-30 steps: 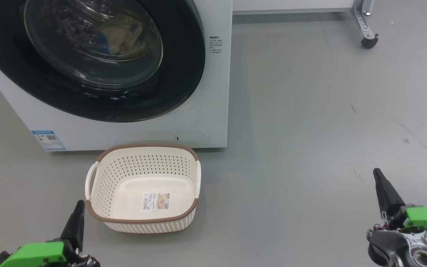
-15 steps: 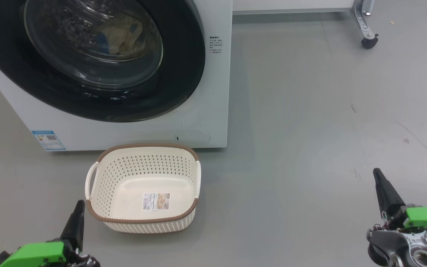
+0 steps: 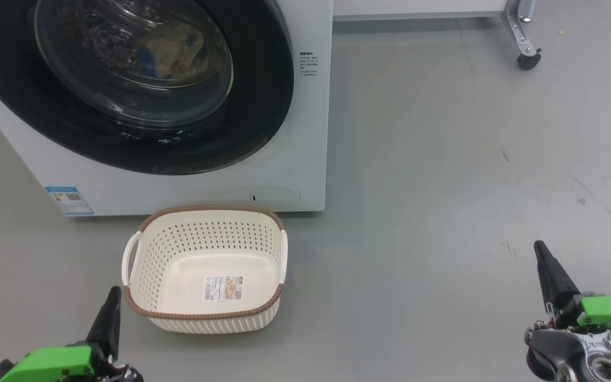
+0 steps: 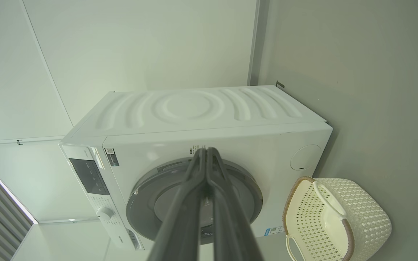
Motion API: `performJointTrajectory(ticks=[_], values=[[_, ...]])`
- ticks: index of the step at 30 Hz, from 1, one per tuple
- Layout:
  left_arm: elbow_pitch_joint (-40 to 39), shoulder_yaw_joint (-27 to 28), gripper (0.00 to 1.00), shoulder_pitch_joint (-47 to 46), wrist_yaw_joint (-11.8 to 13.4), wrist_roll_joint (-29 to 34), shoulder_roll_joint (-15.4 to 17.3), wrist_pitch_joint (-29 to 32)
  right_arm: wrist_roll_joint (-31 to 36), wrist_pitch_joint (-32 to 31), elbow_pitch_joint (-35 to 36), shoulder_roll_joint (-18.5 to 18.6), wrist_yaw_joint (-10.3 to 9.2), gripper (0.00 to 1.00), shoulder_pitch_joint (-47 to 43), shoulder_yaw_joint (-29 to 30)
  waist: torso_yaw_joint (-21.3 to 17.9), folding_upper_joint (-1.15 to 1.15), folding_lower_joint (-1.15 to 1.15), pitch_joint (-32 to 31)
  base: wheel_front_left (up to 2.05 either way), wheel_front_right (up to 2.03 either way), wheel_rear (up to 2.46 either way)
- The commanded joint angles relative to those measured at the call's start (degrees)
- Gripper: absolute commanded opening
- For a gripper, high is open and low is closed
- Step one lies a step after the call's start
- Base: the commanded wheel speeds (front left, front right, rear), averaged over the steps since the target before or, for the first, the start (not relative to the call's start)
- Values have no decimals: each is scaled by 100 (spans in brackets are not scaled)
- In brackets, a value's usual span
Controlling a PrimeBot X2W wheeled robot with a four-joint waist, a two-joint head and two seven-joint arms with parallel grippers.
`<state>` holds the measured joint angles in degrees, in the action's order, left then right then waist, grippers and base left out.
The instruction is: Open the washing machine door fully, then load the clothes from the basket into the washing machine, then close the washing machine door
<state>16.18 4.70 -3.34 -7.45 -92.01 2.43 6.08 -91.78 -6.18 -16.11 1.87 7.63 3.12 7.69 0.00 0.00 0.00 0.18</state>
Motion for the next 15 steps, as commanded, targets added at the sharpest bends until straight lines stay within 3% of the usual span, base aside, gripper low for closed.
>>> performJointTrajectory(ticks=[1,15], values=[[-213,186,0,-286,-3,-13,46,44,-40,-30,209,100,-14,0,307,-117,0,0,0,0,0,0,0],[-213,187,0,-286,-3,-12,46,44,-40,-30,209,100,-14,0,307,-117,0,0,0,0,0,0,0]])
